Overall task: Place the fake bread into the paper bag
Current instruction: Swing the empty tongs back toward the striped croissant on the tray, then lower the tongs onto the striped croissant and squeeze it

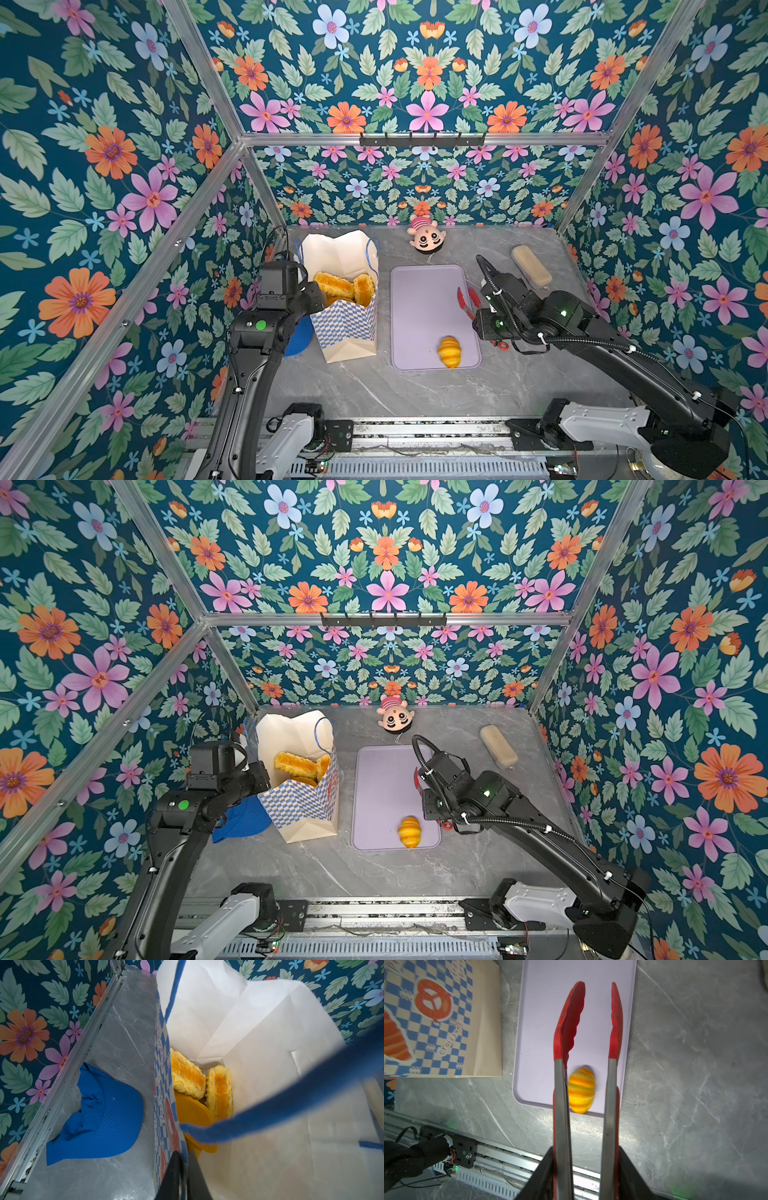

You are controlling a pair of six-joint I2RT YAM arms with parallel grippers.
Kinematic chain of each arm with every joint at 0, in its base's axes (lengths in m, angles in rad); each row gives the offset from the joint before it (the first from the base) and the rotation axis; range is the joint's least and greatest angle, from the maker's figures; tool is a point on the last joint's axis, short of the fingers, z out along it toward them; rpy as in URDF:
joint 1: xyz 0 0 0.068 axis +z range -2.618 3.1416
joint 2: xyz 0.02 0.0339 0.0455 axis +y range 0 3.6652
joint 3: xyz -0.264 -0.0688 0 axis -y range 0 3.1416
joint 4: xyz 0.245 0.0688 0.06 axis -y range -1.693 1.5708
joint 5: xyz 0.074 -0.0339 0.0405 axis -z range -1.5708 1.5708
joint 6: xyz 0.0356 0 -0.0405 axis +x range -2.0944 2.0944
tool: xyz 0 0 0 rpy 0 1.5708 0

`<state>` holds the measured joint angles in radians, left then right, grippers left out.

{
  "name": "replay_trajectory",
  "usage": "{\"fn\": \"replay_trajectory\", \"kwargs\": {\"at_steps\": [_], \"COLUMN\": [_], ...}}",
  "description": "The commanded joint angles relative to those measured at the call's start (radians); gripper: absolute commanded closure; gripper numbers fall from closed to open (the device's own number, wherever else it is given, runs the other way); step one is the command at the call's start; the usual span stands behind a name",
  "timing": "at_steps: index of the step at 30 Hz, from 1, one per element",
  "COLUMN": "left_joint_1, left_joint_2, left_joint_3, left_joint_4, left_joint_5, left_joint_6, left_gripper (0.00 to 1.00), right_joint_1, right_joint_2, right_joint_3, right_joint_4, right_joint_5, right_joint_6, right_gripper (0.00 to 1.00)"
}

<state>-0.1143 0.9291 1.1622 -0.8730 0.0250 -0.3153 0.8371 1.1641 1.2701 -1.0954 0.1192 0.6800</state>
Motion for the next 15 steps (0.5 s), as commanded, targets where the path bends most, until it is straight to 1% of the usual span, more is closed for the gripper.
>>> {"fn": "replay_trajectory", "kwargs": {"at_steps": [1, 15], "left_joint_1": [0.001, 0.001], "left_joint_2": [-0.004, -0.006], "left_joint_3": [0.008, -0.002], "left_joint_4": [0.02, 0.02], "left_joint_5": [0.007, 0.018], "left_joint_6": [-0.008, -0.003], "left_gripper": [0.88, 0.88], "right_joint_1": [0.019, 0.115], "right_joint_2": [-0.02, -0.025], "right_joint_3": [-0.041, -0.115], "right_joint_4": [-0.008, -0.03], "right_joint_5": [-0.01, -0.018], "right_joint_6": [0.085, 0.177], "right_gripper": [0.57, 0.57]}}
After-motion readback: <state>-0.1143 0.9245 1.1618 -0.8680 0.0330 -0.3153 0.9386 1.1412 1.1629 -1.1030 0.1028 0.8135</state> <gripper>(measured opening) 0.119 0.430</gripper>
